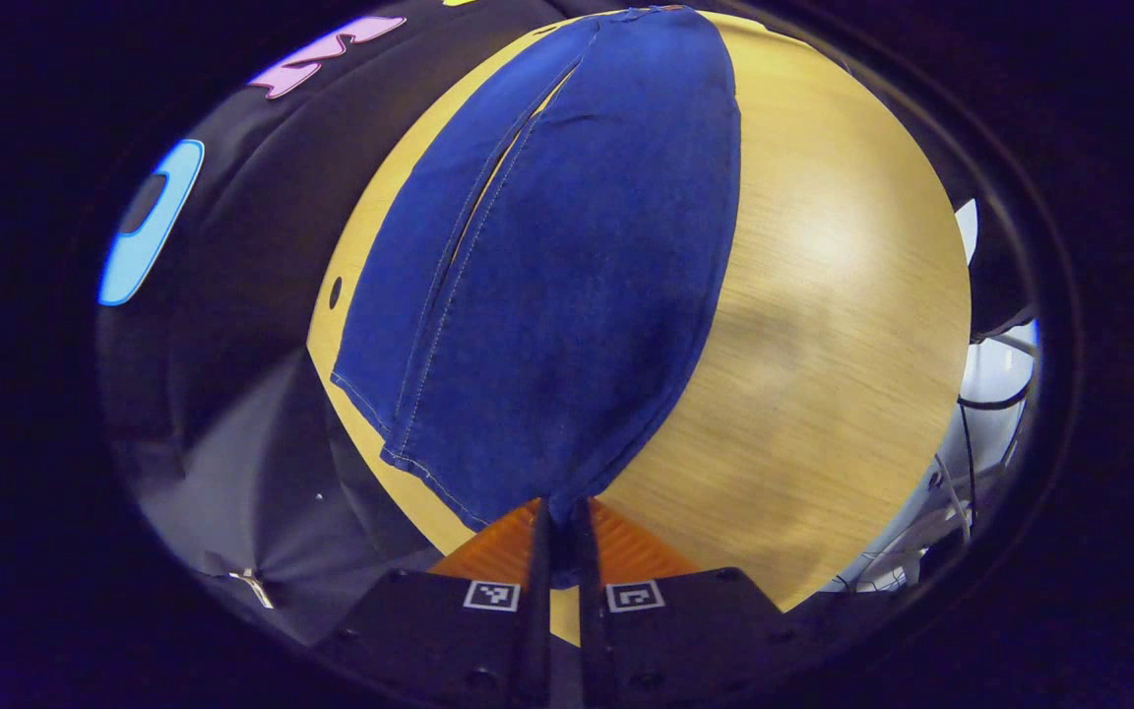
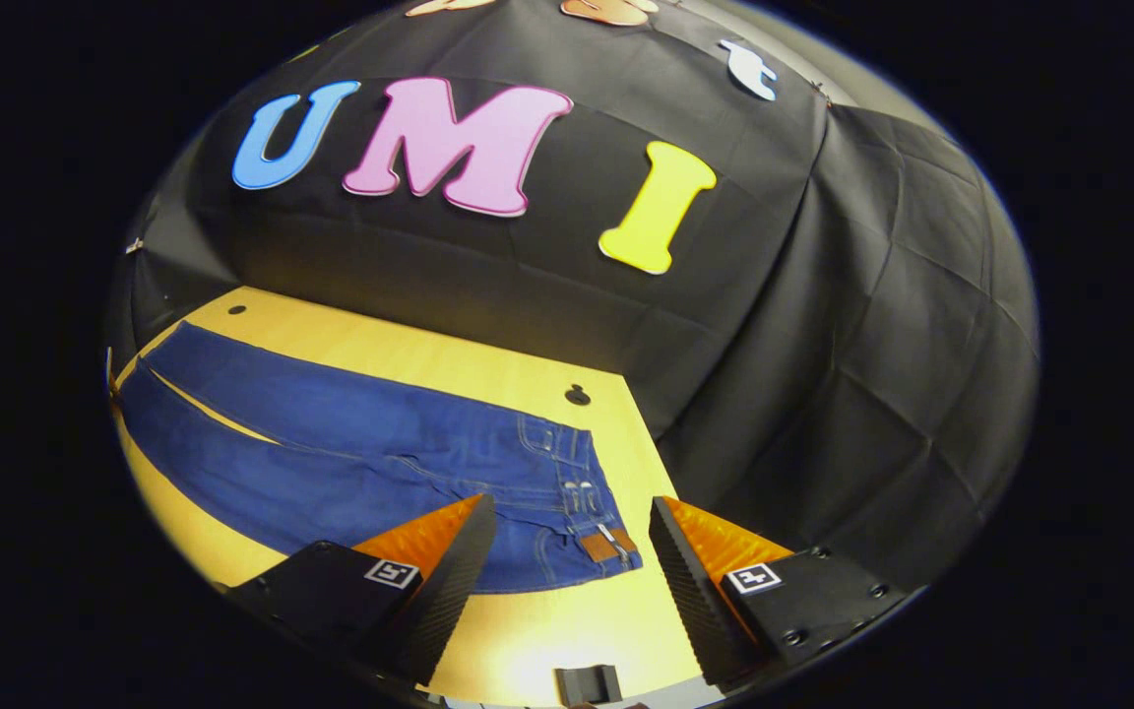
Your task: Grasp the waist and the cuffs of the jeans and fold them to make the two legs overlap; first hold the waist and fold one-third of the jeans toward the cuffs, then hold the cuffs and fold the remaining one-third in the same direction to finish folding.
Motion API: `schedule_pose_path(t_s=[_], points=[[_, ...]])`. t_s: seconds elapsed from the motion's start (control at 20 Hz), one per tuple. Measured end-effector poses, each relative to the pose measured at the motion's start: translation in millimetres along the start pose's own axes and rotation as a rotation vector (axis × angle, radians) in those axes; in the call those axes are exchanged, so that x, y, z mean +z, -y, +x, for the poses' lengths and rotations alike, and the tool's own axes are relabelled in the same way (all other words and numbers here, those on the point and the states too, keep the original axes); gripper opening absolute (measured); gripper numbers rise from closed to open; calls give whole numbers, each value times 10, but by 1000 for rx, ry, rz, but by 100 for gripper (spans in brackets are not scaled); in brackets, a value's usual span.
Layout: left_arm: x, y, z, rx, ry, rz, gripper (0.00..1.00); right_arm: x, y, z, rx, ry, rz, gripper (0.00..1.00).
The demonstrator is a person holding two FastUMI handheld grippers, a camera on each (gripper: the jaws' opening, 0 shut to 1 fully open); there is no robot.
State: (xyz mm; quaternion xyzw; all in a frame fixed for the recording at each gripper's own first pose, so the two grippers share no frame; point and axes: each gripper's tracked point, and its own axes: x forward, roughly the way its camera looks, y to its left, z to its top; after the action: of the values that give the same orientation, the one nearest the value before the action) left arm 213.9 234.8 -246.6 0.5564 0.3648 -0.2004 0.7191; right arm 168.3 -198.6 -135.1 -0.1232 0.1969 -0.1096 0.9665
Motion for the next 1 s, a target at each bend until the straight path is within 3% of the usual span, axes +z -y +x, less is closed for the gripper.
schedule_pose_path(t_s=[0.1, 0.25, 0.4, 0.5, 0.85, 1.0], points=[[-68, -101, 119, -8, -10, -33, 10, -98, 290, 123, -41, -14, -41, 96], [-60, -87, 71, -44, -19, -103, 6, -95, 574, 303, -32, 27, -317, 96], [-59, -81, 69, -72, -43, -94, 2, -287, 466, 467, 112, 14, -571, 96], [-47, -70, 80, -73, -58, -72, 6, -476, 449, 636, 184, -14, -696, 96], [-41, -65, 92, -77, -108, -84, 6, -1404, 398, 1072, 400, -174, -1105, 96], [-48, -64, 95, -92, -127, -94, 6, -1630, 372, 1192, 440, -184, -1221, 95]])
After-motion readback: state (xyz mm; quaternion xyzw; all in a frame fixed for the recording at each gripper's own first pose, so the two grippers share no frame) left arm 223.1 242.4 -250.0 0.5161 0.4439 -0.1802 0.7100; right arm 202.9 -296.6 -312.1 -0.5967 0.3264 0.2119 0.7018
